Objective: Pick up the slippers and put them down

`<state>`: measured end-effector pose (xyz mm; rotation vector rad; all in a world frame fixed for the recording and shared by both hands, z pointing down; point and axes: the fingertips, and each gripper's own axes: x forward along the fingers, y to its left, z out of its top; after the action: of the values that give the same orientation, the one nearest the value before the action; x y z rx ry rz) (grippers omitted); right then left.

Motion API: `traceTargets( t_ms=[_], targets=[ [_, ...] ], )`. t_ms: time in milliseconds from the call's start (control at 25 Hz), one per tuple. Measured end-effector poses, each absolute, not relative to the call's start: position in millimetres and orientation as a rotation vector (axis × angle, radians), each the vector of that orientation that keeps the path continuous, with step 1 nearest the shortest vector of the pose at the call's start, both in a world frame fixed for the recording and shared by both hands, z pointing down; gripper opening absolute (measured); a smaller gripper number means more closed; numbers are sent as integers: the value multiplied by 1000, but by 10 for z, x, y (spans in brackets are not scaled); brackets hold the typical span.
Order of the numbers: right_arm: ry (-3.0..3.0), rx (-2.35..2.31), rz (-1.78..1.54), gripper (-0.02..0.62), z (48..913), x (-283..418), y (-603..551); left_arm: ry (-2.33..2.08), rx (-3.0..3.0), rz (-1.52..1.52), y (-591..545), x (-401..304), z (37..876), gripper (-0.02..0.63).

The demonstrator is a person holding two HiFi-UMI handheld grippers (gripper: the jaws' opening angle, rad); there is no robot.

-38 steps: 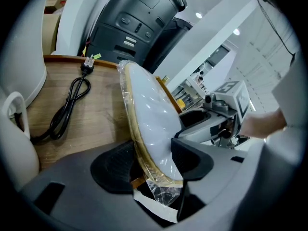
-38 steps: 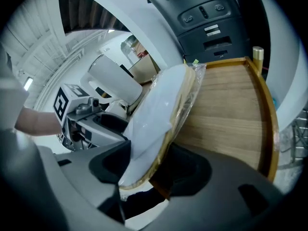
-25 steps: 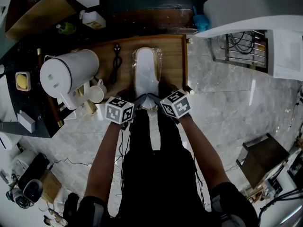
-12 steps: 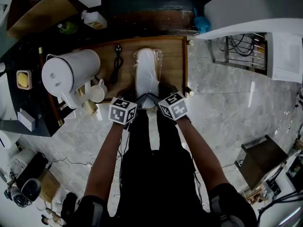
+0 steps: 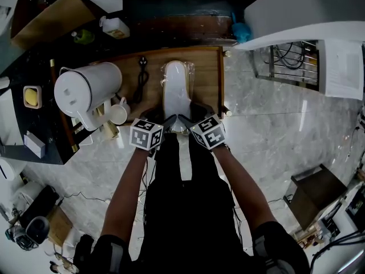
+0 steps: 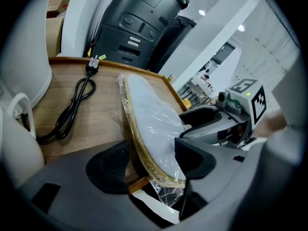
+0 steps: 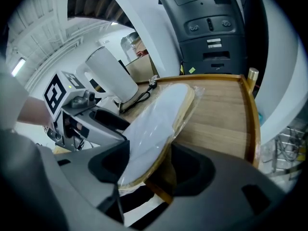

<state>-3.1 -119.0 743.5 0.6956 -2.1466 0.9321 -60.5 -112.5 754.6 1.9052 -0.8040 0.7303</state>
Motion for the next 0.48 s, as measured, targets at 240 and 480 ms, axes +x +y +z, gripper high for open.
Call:
traceTargets(
  t_ms=[240,480],
  targets=[
    [-2159,707,901,259,7272,22,-1192,-747,1946,722,-1113,-508,7365,291],
    [-2170,713,889,261,7108,24,-1163,-771,1961,721,-1110,-519,7210,291]
  ],
)
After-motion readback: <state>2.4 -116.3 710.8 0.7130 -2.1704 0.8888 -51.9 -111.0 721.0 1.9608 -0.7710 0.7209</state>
